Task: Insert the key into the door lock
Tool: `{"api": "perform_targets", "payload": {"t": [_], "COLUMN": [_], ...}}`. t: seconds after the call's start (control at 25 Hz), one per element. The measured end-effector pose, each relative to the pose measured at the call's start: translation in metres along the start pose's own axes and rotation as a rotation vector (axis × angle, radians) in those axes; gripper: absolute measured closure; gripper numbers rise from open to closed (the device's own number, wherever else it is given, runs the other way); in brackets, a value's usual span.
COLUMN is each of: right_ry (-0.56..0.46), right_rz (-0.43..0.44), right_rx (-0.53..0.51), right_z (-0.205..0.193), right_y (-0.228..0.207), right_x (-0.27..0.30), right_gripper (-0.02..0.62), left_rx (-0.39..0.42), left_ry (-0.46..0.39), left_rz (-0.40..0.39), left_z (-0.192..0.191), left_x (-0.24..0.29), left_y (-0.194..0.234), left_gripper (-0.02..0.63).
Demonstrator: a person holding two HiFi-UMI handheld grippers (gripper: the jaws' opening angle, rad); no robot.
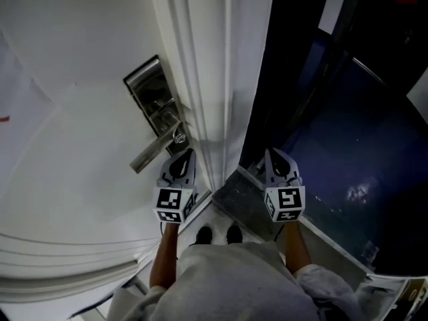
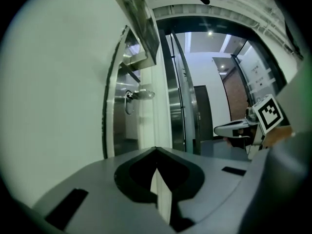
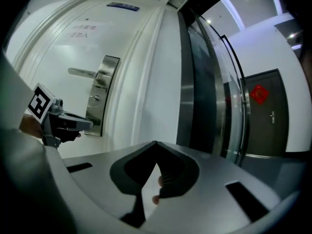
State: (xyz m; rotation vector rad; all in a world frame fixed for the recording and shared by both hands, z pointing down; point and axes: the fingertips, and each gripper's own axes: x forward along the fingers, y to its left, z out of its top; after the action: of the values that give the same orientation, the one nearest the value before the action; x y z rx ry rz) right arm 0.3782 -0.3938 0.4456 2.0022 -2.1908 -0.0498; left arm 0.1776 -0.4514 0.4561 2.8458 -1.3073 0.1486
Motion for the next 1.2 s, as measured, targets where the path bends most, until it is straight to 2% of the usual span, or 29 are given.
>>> {"api": "perform_targets", "payload": {"t": [0.32,0.6,0.92,1.2], "right_ry": [0.047,0.055,0.067,0.069], "right_rz": [-0.166,-0.251,-0.29,-0.285], "right_rx": [0.047,0.055,0.055,0.048], "right_z": [-0.022,-0.027,-0.029,-0.029], "right_y": [-0.038,-0.055,-0.058,-0.056], "right_x": [-0.032,-0.051,-0.059,-0.056], "right_gripper": [0.574,0.574,0.574,0.574], "left_rx": [-0.003,-0.018,-0.023,-0.026], "left_ry": [0.008,0.028,0.029,0.027], "left_rz": [-0.125,-0.18,-0.215,-0.222], "left_z": [-0.005,-0.013,-0.015,-0.016], "left_x": [0.034,0.049,0.055,0.057], "left_y": [-0.027,-0.039,-0.046,-0.046], "left_gripper": [0.589,0.589,0.589,0.589]}}
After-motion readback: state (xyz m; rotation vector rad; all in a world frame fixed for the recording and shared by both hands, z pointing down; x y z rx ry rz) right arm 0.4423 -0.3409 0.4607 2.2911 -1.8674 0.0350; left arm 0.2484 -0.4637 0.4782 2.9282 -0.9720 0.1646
